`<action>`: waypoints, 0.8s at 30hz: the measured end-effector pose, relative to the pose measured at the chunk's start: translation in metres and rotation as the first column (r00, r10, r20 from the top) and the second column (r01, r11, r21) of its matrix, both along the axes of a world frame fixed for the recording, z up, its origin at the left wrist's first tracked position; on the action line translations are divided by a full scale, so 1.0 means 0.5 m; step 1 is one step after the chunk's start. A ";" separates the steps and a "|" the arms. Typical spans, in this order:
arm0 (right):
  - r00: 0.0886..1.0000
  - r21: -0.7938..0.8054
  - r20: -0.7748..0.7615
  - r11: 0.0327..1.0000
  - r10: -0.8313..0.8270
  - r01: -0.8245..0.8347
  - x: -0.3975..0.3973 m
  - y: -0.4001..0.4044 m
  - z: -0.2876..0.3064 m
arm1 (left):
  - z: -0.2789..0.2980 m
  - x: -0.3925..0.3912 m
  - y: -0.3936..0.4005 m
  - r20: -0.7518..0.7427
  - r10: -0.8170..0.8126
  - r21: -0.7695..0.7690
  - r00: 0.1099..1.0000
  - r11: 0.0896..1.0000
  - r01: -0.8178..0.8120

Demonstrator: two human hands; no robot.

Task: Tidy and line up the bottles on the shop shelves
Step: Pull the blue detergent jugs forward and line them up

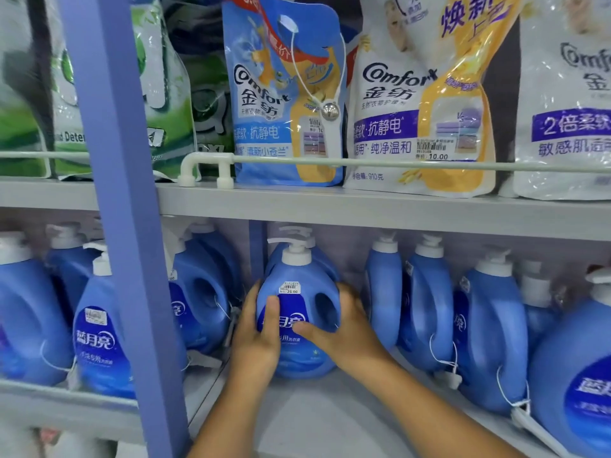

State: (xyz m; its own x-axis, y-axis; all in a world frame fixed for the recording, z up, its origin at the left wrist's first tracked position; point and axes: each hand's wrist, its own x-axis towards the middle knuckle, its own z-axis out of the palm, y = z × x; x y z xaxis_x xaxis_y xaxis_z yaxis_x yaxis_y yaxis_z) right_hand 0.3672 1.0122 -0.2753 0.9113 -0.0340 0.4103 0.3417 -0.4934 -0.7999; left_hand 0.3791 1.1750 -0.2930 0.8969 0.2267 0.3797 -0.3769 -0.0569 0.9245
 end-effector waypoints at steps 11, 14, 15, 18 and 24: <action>0.992 0.179 0.021 0.976 0.125 -0.127 0.025 0.018 -0.009 | -0.006 0.028 0.025 -0.061 -0.021 -0.040 0.998 0.999 0.018; 0.995 0.224 0.016 0.969 0.103 -0.104 0.022 0.025 -0.014 | 0.002 0.039 0.027 -0.149 -0.055 -0.091 0.987 0.995 0.042; 0.995 0.232 0.020 0.968 0.095 -0.097 0.022 0.027 -0.015 | 0.004 0.039 0.026 -0.155 -0.056 -0.107 0.986 0.993 0.040; 0.995 0.234 0.033 0.967 0.095 -0.100 0.023 0.032 -0.013 | 0.000 0.038 0.028 -0.146 -0.047 -0.125 0.988 0.992 0.029; 0.998 0.196 0.032 0.978 0.061 -0.066 0.011 0.051 -0.018 | 0.005 0.024 0.028 -0.152 -0.027 -0.181 0.988 0.984 -0.001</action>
State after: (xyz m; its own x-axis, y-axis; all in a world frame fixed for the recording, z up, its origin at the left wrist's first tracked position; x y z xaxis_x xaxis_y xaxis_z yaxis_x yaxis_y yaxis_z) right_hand 0.3728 1.0378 -0.2842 0.9034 -0.0587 0.4248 0.3892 -0.3042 -0.8695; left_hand 0.3911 1.1888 -0.2902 0.9447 0.2666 0.1912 -0.2292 0.1194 0.9660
